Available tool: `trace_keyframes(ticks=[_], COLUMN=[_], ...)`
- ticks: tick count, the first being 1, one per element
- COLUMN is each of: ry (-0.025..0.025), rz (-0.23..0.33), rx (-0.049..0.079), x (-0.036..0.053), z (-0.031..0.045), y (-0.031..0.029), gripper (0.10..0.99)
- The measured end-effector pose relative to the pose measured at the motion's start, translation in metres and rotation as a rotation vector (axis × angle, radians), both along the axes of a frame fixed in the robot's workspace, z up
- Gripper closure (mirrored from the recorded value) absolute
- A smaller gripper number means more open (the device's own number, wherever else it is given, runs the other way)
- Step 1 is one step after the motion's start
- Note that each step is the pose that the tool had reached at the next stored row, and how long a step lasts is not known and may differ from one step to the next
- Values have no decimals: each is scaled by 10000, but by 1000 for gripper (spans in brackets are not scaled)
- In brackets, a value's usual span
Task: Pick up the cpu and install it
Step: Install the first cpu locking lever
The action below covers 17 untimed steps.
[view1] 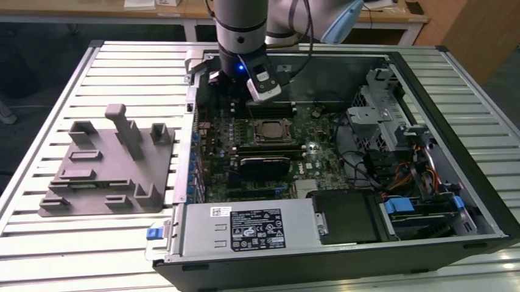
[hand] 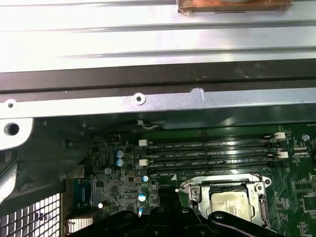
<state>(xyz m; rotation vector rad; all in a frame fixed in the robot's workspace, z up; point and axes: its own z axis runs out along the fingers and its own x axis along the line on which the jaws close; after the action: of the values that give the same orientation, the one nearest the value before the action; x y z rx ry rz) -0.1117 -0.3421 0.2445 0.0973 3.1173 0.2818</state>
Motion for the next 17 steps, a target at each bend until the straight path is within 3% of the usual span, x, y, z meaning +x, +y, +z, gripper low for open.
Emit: trace_keyframes(ticks=[9,17], ry=[0,0], rz=[0,2], rx=[1,19], x=[36,-33], z=[-1,-2], y=[-1,-3], gripper=[980,980])
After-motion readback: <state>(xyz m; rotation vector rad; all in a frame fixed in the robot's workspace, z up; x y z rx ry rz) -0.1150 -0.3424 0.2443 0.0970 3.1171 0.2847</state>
